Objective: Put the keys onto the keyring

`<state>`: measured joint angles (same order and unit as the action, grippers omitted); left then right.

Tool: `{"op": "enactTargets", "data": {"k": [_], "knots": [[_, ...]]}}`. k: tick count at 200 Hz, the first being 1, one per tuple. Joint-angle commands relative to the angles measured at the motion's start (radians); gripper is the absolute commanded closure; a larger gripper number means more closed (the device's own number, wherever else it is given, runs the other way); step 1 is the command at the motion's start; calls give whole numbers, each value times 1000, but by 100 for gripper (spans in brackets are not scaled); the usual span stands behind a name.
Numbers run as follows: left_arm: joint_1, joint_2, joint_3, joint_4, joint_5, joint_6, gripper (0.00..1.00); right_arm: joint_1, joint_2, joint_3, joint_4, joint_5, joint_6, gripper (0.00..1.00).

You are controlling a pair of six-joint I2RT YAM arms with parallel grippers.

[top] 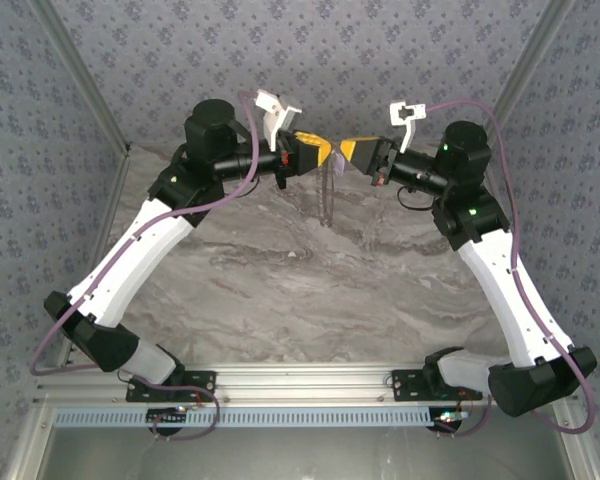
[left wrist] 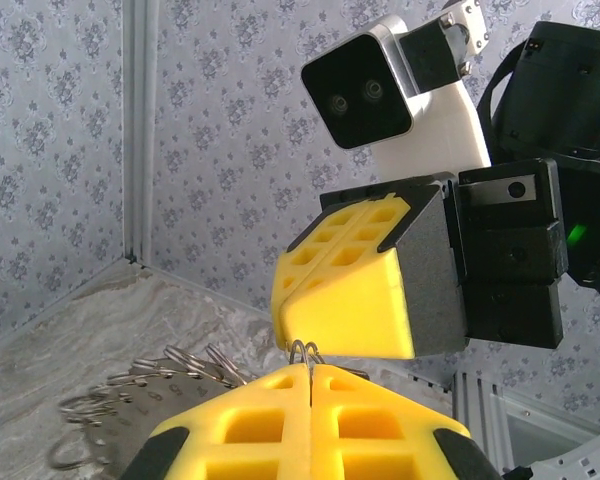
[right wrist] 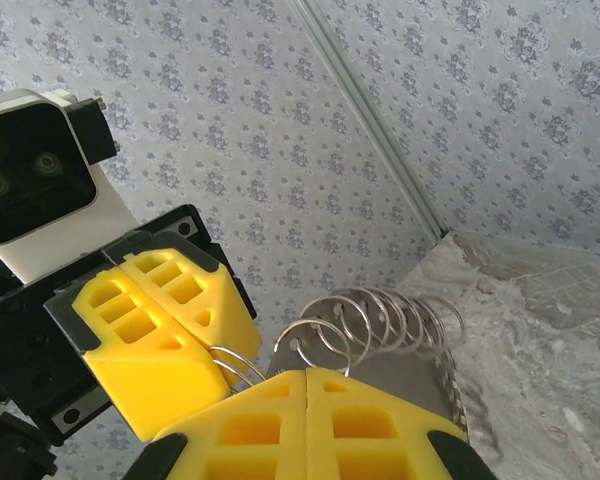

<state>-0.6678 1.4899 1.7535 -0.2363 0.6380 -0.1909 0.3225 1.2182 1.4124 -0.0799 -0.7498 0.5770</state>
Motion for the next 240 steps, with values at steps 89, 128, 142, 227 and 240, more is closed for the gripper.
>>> {"op": "enactTargets", "data": {"k": [89,128,142,227,240], "knots": [[-7,-48,-16,154,-71,-30,100,44,31,-25,100,-144,125,100],[-8,-59,-45,193,-97,-45,100,-76,-28,-157,317,-152,331,56],[-8,-60,-54,206,-97,-51,100,-111,-38,-180,382,-146,389,54],[19,-48,-111,340,-60,-172,100,-109,62,-98,676,-106,576,54],[20,-45,-111,348,-60,-183,100,-95,72,-92,677,-112,575,54]]}}
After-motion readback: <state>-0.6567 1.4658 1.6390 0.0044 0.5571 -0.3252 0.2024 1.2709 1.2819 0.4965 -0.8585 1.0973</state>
